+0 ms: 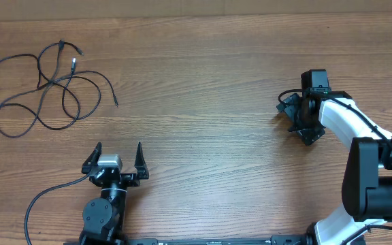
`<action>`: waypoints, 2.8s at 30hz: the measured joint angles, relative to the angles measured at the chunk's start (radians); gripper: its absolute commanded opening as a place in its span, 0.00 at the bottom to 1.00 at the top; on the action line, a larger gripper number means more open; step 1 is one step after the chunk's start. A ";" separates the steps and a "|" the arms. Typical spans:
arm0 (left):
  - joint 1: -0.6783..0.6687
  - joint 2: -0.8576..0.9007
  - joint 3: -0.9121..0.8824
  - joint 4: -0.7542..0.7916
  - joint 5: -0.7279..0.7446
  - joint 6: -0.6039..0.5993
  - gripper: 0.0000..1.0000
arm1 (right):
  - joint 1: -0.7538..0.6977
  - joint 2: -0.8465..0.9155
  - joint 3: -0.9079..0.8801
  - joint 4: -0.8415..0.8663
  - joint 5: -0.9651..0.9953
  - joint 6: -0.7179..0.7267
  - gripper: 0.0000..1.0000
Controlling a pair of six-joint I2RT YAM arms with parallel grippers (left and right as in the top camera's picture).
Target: Untangle cables
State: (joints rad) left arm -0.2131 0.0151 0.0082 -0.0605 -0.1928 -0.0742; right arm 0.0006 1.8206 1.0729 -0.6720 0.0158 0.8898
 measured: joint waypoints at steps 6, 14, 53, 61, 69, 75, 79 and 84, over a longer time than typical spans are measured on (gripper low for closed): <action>0.000 0.000 0.000 0.000 0.000 0.000 0.99 | 0.000 0.000 0.000 0.000 0.000 -0.001 1.00; 0.000 0.000 0.000 0.000 0.000 0.000 1.00 | 0.000 0.000 0.000 0.001 -0.001 0.000 1.00; 0.000 0.000 0.000 0.000 0.003 0.000 0.99 | 0.000 -0.646 -0.047 -0.015 0.016 -0.051 1.00; 0.000 0.000 0.000 0.000 0.003 0.000 0.99 | 0.000 -0.904 -0.047 -0.165 0.016 -0.193 1.00; 0.000 0.000 0.000 0.000 0.003 0.000 0.99 | 0.007 -1.062 -0.054 -0.297 0.014 -0.218 1.00; 0.000 0.000 0.000 0.000 0.003 0.000 1.00 | 0.007 -1.242 -0.169 -0.260 0.015 -0.223 1.00; 0.000 0.000 0.000 0.000 0.003 0.000 1.00 | 0.007 -1.326 -0.287 -0.183 0.014 -0.225 1.00; 0.000 0.000 0.000 0.000 0.003 0.000 0.99 | 0.007 -1.436 -0.423 -0.070 0.014 -0.229 1.00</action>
State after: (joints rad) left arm -0.2131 0.0151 0.0082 -0.0605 -0.1894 -0.0738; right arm 0.0074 0.3843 0.6502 -0.7418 0.0303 0.6609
